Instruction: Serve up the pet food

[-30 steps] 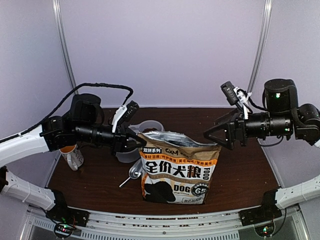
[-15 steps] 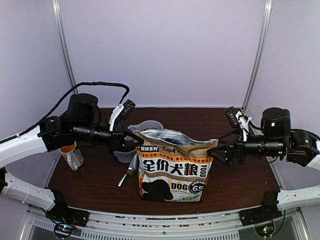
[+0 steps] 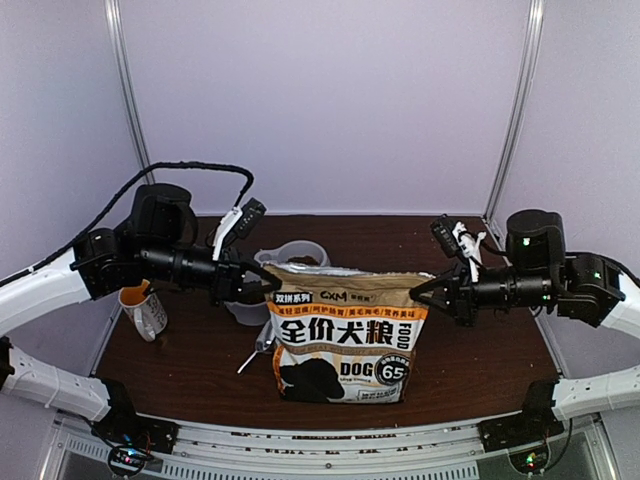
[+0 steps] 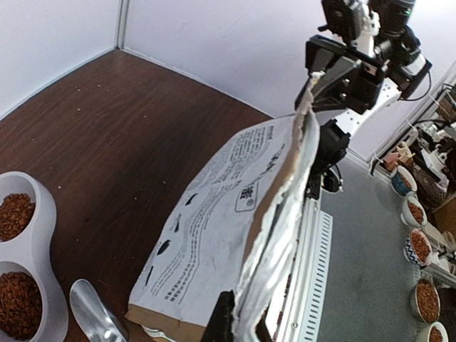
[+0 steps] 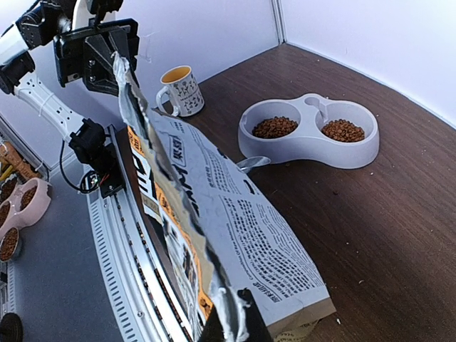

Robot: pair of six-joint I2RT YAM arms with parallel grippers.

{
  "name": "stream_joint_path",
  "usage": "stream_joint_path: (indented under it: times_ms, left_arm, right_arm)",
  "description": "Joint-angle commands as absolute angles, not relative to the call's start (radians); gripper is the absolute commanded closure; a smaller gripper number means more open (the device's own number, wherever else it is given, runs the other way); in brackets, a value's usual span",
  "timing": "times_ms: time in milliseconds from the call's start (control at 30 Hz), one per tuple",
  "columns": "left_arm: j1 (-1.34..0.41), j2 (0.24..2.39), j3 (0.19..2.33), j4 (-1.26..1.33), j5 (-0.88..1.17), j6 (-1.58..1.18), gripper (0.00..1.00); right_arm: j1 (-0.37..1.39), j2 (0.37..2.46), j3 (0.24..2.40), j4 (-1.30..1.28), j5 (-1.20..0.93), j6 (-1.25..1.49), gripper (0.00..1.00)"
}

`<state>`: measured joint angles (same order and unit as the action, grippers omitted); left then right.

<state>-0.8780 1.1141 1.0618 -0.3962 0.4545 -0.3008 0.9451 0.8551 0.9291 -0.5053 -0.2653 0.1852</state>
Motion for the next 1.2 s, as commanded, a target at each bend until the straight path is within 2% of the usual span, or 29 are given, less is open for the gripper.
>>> stream_joint_path:
  times_ms: [0, 167, 433, 567, 633, 700, 767, 833, 933, 1167]
  left_arm:
    - [-0.853, 1.054, 1.196, -0.468, 0.588, -0.221, 1.0]
    - [-0.854, 1.092, 1.257, -0.569, 0.761, -0.18, 1.0]
    - [-0.853, 1.138, 1.124, -0.453, 0.68, -0.149, 1.0]
    - [-0.853, 1.169, 1.109, -0.45, 0.706, -0.135, 1.0]
    - [-0.853, 1.169, 1.114, -0.451, 0.716, -0.132, 1.0]
    - [-0.853, 1.16, 1.118, -0.449, 0.716, -0.131, 1.0]
    - [-0.853, 1.155, 1.125, -0.449, 0.718, -0.13, 1.0]
    - [-0.853, 1.154, 1.13, -0.451, 0.727, -0.131, 1.0]
    - [-0.853, 1.156, 1.139, -0.454, 0.739, -0.129, 1.0]
    - [-0.853, 1.164, 1.144, -0.456, 0.742, -0.126, 1.0]
  right_arm:
    - [0.852, 0.767, 1.032, -0.574, -0.209, 0.163, 1.0]
    - [0.778, 0.773, 1.087, -0.655, -0.244, 0.151, 1.0]
    - [0.773, 0.813, 0.929, -0.56, -0.268, 0.217, 1.0]
    - [0.773, 0.839, 0.942, -0.577, -0.304, 0.222, 1.0]
    - [0.774, 0.863, 0.983, -0.609, -0.345, 0.214, 0.84]
    - [0.779, 0.888, 1.034, -0.641, -0.37, 0.214, 0.58]
    - [0.804, 0.922, 1.093, -0.681, -0.37, 0.2, 0.38]
    - [0.846, 0.96, 1.154, -0.704, -0.357, 0.18, 0.26]
    - [0.909, 1.038, 1.254, -0.724, -0.342, 0.15, 0.2]
    - [1.004, 1.258, 1.478, -0.767, -0.345, 0.044, 0.17]
